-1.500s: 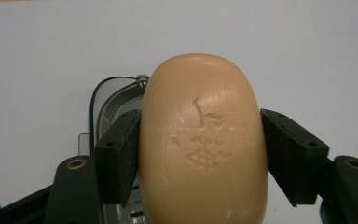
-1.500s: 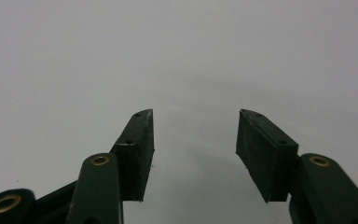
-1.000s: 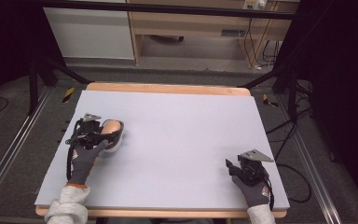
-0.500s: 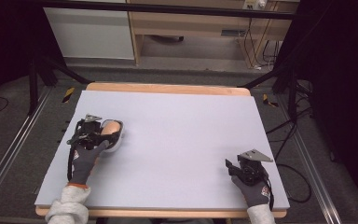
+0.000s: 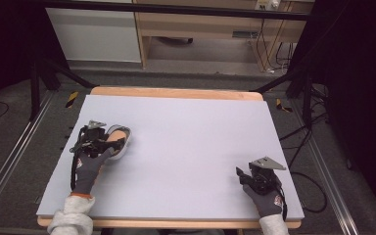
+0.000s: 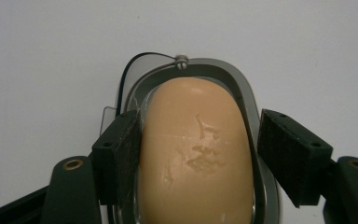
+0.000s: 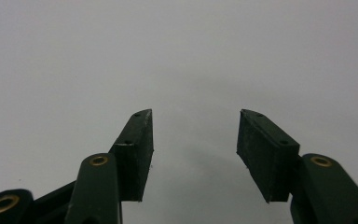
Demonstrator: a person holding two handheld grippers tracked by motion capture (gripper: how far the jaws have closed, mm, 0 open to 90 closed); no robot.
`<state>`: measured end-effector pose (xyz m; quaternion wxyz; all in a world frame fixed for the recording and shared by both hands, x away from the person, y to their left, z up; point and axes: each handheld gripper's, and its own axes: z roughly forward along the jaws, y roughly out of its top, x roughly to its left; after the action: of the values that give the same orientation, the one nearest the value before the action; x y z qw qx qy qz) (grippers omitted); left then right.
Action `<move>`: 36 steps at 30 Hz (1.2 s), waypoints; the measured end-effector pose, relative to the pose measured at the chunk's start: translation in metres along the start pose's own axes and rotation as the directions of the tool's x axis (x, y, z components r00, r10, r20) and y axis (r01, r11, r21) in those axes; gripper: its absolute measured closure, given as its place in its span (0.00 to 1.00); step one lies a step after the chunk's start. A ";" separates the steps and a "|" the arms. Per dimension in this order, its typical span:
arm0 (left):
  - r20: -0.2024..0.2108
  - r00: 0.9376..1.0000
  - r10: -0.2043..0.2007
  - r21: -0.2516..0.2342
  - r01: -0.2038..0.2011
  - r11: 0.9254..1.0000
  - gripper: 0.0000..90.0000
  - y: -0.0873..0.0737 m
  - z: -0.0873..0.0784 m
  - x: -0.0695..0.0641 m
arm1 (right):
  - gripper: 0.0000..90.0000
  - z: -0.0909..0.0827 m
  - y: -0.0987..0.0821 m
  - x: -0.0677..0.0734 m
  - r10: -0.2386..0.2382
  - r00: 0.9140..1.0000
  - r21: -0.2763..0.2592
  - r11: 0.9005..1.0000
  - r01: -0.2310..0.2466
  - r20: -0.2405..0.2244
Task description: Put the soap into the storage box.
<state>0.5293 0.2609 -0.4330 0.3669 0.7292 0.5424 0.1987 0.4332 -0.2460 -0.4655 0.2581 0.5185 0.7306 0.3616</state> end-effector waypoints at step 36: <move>0.118 0.987 0.105 -0.076 -0.096 0.992 0.34 -0.027 -0.041 -0.040 | 0.49 -0.005 0.000 -0.003 0.018 1.000 -0.033 0.999 -0.018 0.010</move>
<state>0.4704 0.2402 -0.4216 0.4142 0.7531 0.4741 0.1911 0.4305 -0.2499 -0.4629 0.2668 0.5226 0.7186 0.3732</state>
